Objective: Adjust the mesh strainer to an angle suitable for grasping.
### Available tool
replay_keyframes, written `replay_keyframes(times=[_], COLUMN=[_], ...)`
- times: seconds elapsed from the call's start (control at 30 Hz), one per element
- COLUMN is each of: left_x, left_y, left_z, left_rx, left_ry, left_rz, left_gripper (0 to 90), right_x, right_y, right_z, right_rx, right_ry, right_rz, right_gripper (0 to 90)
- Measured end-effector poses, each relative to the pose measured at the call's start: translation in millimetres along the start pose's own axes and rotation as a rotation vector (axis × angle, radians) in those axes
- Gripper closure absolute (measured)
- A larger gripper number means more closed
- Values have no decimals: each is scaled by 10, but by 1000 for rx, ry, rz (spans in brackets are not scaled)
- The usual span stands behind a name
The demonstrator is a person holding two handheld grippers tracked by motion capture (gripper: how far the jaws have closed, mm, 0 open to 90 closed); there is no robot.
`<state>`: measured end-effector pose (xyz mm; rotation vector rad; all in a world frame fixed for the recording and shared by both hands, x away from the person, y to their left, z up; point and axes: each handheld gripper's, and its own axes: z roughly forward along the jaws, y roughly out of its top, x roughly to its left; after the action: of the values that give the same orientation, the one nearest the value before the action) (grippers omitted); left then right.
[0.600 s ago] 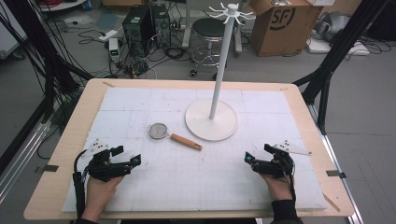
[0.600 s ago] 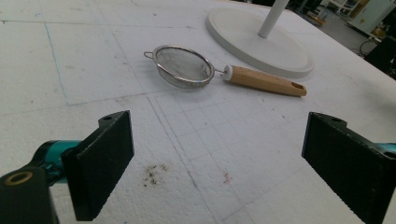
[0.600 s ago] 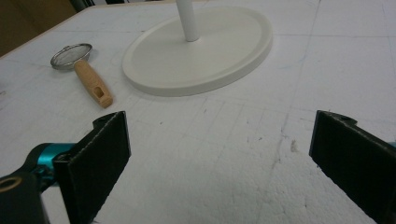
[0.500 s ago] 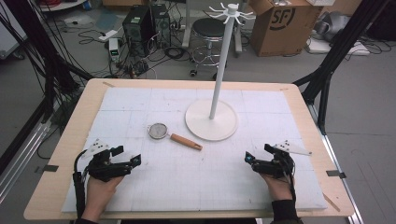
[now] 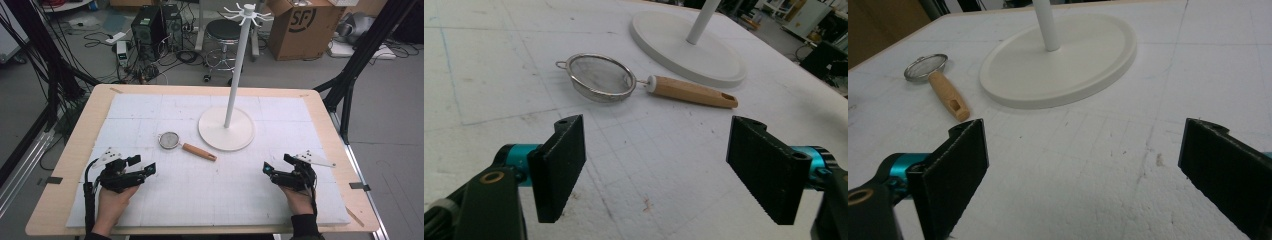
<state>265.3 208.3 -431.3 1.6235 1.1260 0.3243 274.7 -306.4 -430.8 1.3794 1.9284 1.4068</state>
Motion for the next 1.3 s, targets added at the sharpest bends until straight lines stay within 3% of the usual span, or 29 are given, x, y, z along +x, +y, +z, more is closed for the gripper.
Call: replay_keyframes(times=[0.07,0.2,0.53,0.63,0.8,0.93,1.03,1.27,1.3], left_x=[-18,22,87,72,5,10,64,111,108], left_y=[18,35,53,105,245,308,308,325,343], left_z=[18,47,83,133,197,238,275,356,370], left_rx=[10,3,1,16,16,4,9,4,15], left_ry=[8,-43,-33,-27,-53,-70,-49,-52,-47], left_rz=[21,-17,-63,-58,-49,-83,-116,-147,-133], left_gripper=[292,388,542,575,613,685,717,838,855], right_x=[-2,2,22,19,29,25,21,27,27], right_y=[-1,-5,-2,-2,-3,-5,-7,-9,-9], right_z=[3,9,17,16,12,15,18,27,27], right_rx=[2,10,7,7,7,12,15,20,20], right_ry=[0,-2,7,10,13,5,8,13,13], right_rz=[2,0,-11,-12,-11,-12,-7,-7,-7], right_gripper=[50,50,53,53,53,62,62,62,62])
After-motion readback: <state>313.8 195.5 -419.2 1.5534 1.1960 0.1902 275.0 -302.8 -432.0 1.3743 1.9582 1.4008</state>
